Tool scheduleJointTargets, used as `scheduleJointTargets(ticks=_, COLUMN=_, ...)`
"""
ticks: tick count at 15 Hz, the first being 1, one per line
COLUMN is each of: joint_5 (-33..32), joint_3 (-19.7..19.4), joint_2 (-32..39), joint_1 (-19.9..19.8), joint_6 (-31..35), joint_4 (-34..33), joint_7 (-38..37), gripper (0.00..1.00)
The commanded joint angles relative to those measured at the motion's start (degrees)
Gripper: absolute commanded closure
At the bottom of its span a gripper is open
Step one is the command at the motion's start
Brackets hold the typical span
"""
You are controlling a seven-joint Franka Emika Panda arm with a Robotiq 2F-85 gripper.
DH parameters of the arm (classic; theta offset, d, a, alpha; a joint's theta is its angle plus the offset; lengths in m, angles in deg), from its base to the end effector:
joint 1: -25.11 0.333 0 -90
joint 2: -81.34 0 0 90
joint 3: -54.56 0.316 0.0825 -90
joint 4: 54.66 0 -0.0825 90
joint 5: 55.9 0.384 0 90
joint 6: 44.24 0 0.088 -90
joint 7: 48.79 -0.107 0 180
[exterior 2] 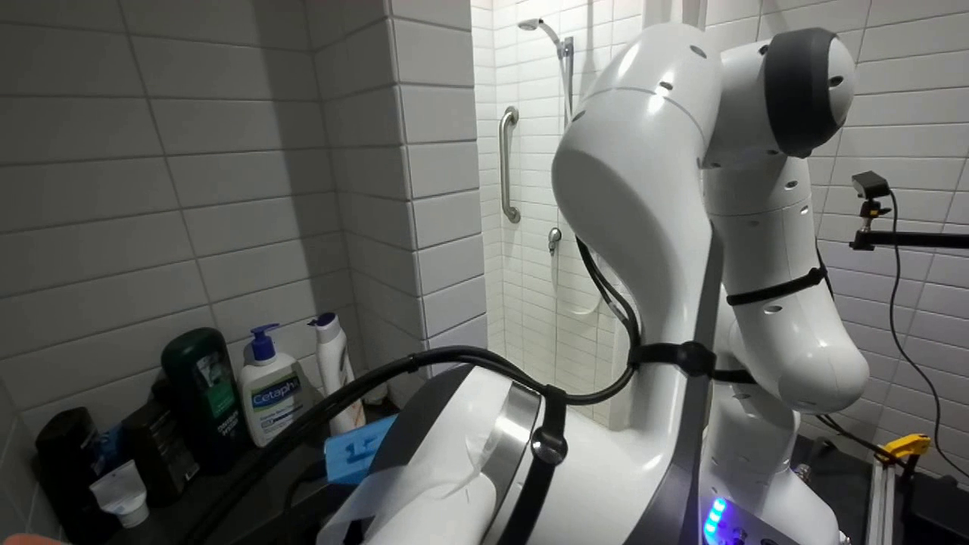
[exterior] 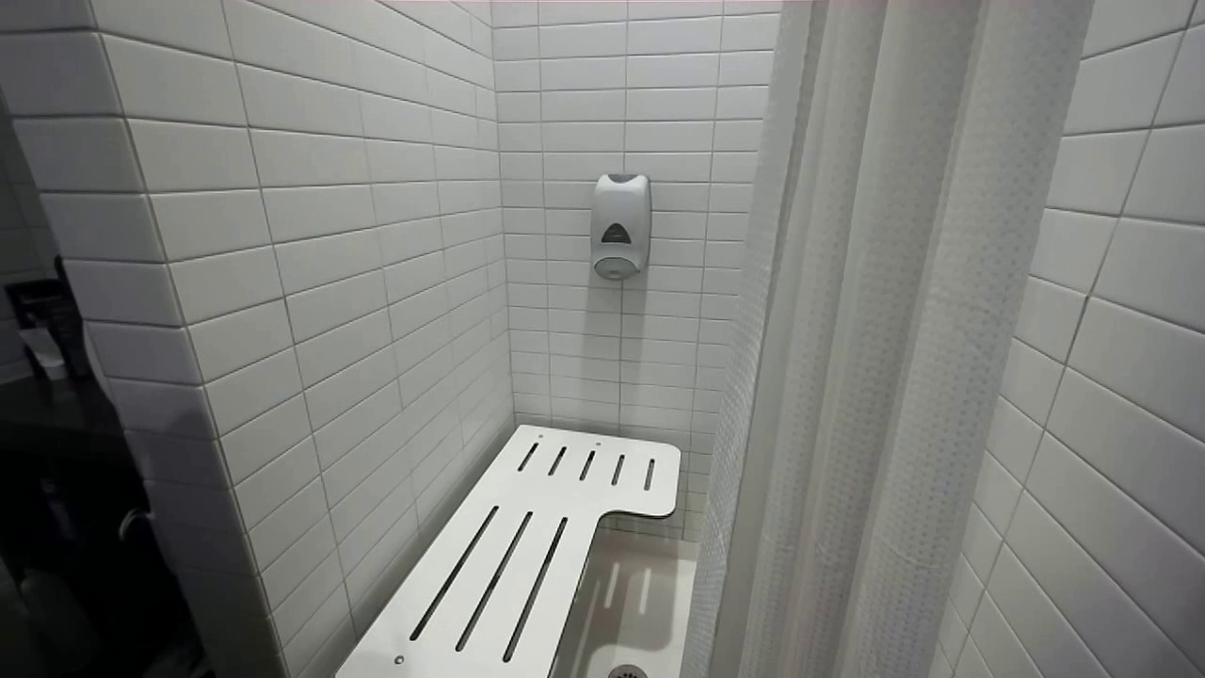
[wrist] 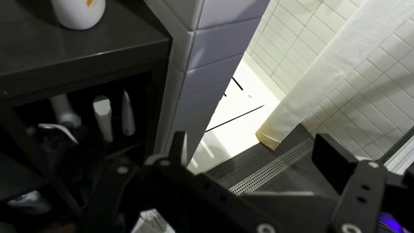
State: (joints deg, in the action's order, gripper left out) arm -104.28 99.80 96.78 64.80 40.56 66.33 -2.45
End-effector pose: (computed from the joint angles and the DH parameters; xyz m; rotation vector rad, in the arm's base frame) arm 0.1339 0.4774 0.3071 0.5492 2.1639 -0.5897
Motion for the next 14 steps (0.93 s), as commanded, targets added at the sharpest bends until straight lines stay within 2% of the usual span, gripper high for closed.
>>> scheduleJointTargets(ticks=1, joint_5=-0.08, joint_3=0.06, joint_2=0.48, joint_1=0.55, joint_6=-0.35, joint_4=-0.47, joint_7=0.09, gripper=0.00)
scheduleJointTargets(ticks=4, joint_5=-0.15, joint_3=-0.01, joint_2=0.78, joint_1=0.35, joint_6=-0.44, joint_4=-0.62, joint_7=0.43, gripper=0.00)
scheduleJointTargets(ticks=8, joint_5=-8.00, joint_3=-0.70, joint_2=-0.99, joint_1=-0.08, joint_6=-0.65, joint_4=0.82, joint_7=3.53, gripper=0.00)
scheduleJointTargets(ticks=10, joint_5=-13.46, joint_3=-0.79, joint_2=-3.57, joint_1=-1.32, joint_6=0.77, joint_4=2.72, joint_7=8.26, gripper=0.00)
scheduleJointTargets(ticks=14, joint_5=-21.26, joint_3=-1.04, joint_2=-10.86, joint_1=-6.34, joint_6=7.51, joint_4=8.13, joint_7=18.80, gripper=0.00)
